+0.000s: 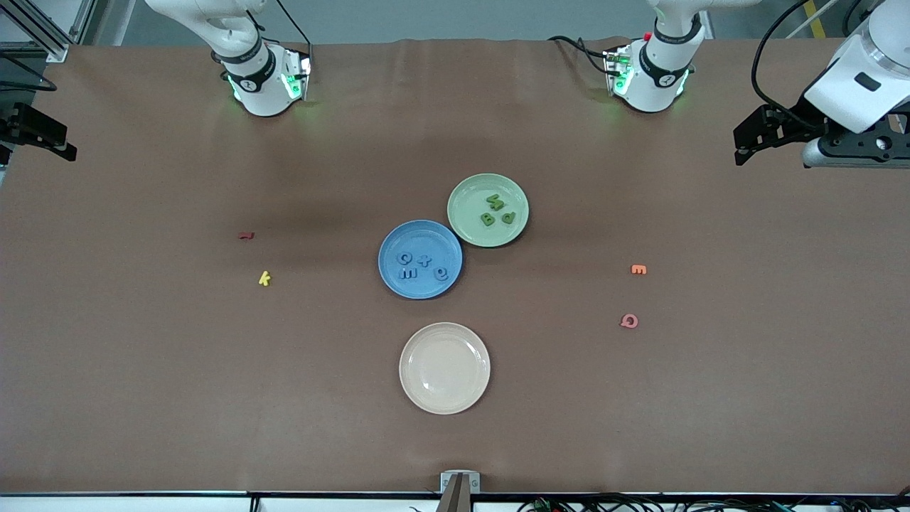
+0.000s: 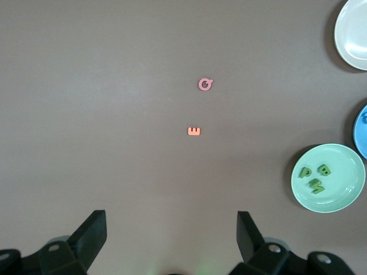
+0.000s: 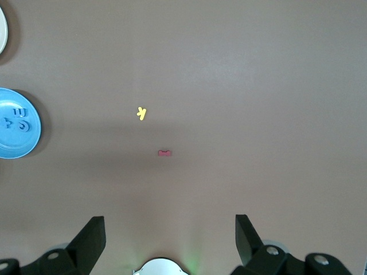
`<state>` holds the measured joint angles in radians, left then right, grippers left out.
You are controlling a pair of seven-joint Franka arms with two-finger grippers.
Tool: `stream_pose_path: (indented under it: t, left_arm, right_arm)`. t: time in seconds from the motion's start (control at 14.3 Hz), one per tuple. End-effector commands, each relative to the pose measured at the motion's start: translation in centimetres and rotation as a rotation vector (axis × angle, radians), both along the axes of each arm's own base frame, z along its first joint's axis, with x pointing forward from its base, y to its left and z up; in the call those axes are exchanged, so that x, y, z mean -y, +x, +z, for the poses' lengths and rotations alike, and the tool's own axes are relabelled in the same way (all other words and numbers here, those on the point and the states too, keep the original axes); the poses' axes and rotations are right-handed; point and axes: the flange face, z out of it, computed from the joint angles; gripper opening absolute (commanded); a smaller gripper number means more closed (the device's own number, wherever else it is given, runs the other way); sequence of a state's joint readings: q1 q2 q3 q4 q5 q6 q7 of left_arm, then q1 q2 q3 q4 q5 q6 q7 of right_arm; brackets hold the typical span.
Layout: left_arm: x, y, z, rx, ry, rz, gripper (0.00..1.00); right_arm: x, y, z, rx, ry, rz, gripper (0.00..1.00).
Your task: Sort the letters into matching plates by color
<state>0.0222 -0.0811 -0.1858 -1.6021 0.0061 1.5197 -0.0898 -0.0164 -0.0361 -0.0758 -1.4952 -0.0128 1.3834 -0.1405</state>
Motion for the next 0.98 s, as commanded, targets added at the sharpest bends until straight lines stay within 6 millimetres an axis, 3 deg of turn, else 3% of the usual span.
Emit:
stream_pose_path:
  t: [0.0, 0.91]
  left_arm:
    - [0.0, -0.2, 0.2, 0.003, 0.004, -0.018, 1.0]
    - [-0.4, -0.1, 0.6, 0.013, 0.005, -0.01, 1.0]
  right_arm:
    - [-0.2, -0.9, 0.5, 0.008, 0.013, -0.013, 1.0]
    - [-0.1, -1.8, 0.0, 0.019, 0.019, -0.016, 1.0]
